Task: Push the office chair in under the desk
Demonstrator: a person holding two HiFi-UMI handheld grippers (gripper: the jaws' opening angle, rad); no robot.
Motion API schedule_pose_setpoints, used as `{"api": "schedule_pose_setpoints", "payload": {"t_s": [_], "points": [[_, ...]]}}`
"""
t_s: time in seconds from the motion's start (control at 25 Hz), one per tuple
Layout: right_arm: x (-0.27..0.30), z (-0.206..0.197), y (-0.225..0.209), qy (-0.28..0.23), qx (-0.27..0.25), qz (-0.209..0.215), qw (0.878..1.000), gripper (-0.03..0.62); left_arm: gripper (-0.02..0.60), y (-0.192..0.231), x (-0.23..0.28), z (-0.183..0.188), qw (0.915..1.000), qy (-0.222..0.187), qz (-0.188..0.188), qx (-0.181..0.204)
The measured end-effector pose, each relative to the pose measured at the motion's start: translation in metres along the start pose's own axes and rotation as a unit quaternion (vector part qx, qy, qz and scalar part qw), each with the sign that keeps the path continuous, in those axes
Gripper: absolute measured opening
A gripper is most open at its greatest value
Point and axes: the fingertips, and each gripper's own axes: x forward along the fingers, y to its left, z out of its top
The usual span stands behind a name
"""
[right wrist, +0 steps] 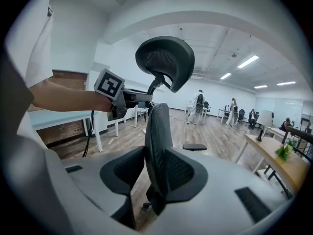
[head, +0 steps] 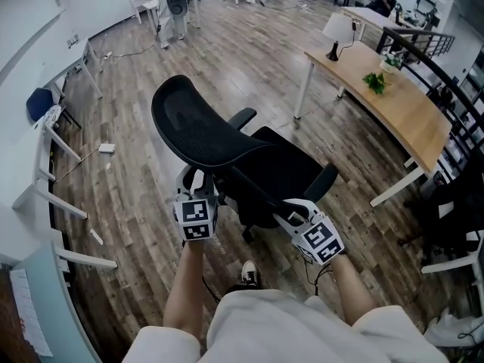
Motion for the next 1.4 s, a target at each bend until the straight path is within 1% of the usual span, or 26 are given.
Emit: {"api": "schedule_pose_setpoints", "payload": {"t_s": [0.28,0.52,0.76,1.0,1.2,1.4], "points": [[0.003,0.002,-0.003,-0.011,0.01,0.006,1.0,0.149,0.117,0.002,0.009,0.001,0.9997,-0.009,-0.006,-0.02],[0.006,0.008,-0.002,-0.021,0.014,0.011,1.0,0.147,0.117,0.008,0.012,0.002,0.9996,-0.011,-0.015,-0.021],[0.006,0.01,-0.008,-0.024,-0.009,-0.008,1.0,0.146,0.116,0.005,0.021,0.005,0.9993,-0.02,-0.024,-0.022],[0.005,0.006,-0.027,-0.02,0.0,-0.018,1.0,0.144,0.117,-0.006,0.036,0.008,0.9986,-0.03,-0.041,-0.012],[0.002,0.002,-0.046,-0.022,0.014,-0.028,0.999,0.144,0.115,-0.016,0.054,0.011,0.9972,-0.039,-0.058,-0.027],[0.002,0.0,-0.067,-0.024,0.021,-0.037,0.999,0.146,0.117,-0.026,0.075,0.015,0.9964,-0.041,-0.072,-0.019]]}}
